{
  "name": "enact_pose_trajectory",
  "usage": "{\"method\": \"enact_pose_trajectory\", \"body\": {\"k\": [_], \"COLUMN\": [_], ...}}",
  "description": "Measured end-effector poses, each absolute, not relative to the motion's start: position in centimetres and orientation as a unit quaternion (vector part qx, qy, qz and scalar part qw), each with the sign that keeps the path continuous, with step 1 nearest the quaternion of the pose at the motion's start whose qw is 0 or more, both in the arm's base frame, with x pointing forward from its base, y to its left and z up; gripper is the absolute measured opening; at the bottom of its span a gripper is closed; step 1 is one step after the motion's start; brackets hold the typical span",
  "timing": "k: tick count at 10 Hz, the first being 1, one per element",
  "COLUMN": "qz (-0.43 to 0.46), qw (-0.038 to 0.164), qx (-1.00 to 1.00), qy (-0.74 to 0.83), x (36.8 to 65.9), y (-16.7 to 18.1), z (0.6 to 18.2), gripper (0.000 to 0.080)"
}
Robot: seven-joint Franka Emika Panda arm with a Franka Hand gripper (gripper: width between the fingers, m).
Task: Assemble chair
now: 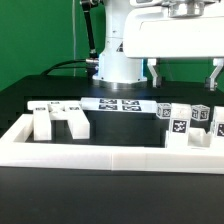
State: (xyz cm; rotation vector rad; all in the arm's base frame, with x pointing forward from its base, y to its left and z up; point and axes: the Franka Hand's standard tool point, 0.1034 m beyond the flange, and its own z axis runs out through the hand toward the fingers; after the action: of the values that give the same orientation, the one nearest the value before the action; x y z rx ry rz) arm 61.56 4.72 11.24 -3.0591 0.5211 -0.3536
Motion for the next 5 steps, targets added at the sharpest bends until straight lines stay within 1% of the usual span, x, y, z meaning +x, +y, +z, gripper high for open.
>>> {"method": "enact_pose_trajectory", "body": {"k": [1,3,5], "qz": [-0.116,-0.116,-0.117], "qw": [0.001,-0.008,-0.008], "qx": [-0.986,-0.991,-0.992], "qy": [0.119,0.058,0.052], "x": [61.30,61.28,61.23], "y": [4.35,4.32,4.34], "z": [10.97,10.93,10.88], "gripper": [0.0649,0.0649,0.0649]}}
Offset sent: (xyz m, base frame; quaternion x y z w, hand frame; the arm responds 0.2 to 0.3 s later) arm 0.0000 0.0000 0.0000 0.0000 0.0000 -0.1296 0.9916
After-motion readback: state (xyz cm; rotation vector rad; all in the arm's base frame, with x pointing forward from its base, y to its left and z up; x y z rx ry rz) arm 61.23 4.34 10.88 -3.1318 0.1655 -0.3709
